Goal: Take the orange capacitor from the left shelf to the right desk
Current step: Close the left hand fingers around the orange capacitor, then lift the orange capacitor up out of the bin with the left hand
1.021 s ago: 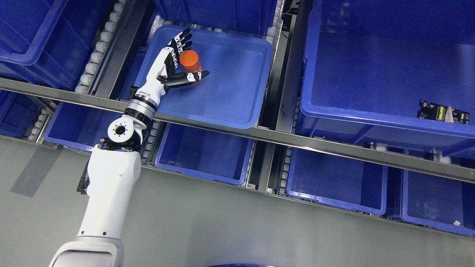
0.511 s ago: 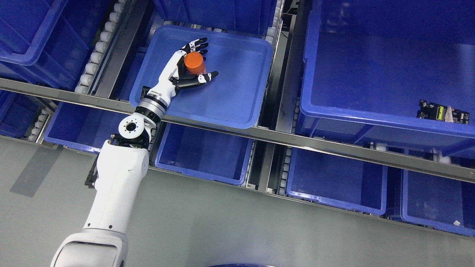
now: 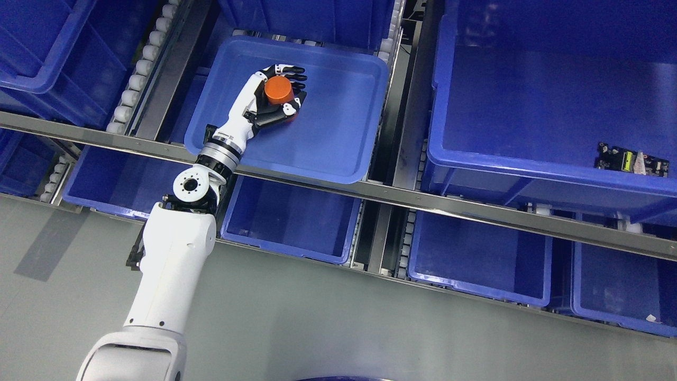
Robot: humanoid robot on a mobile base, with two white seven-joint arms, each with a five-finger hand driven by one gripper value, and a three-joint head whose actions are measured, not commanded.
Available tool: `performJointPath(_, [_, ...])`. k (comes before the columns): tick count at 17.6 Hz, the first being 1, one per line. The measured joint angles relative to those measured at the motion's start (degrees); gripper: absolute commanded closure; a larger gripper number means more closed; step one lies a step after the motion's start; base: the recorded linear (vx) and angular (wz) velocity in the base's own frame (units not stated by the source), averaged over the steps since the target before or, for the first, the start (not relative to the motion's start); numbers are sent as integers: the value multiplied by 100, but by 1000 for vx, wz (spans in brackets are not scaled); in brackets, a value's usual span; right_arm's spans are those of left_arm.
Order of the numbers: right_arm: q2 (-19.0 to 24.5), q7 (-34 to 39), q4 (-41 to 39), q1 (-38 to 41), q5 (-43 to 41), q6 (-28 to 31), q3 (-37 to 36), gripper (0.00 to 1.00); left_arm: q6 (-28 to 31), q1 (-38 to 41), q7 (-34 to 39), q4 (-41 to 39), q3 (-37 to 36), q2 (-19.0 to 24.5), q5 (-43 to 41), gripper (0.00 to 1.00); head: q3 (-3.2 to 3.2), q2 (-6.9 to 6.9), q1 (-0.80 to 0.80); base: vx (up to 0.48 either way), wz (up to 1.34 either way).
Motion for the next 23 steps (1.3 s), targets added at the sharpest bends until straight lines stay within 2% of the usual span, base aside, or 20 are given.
performJointPath(2, [0,0,0,0,0,0,0,0,-173,19,0,40,41,-22,8,99,0,0,0,0,0])
performJointPath(12, [0,0,0,0,0,0,0,0,-697,116,-277,61,287,-82,113,100,0,0,0,0,0])
performJointPath(20, [0,0,0,0,0,0,0,0,-886,122,-331,-939,425,-105,815,99,0,0,0,0,0])
performJointPath(23, [0,0,0,0,0,0,0,0,-1191,216,-333,-1347,382,-109,1137,99,0,0,0,0,0])
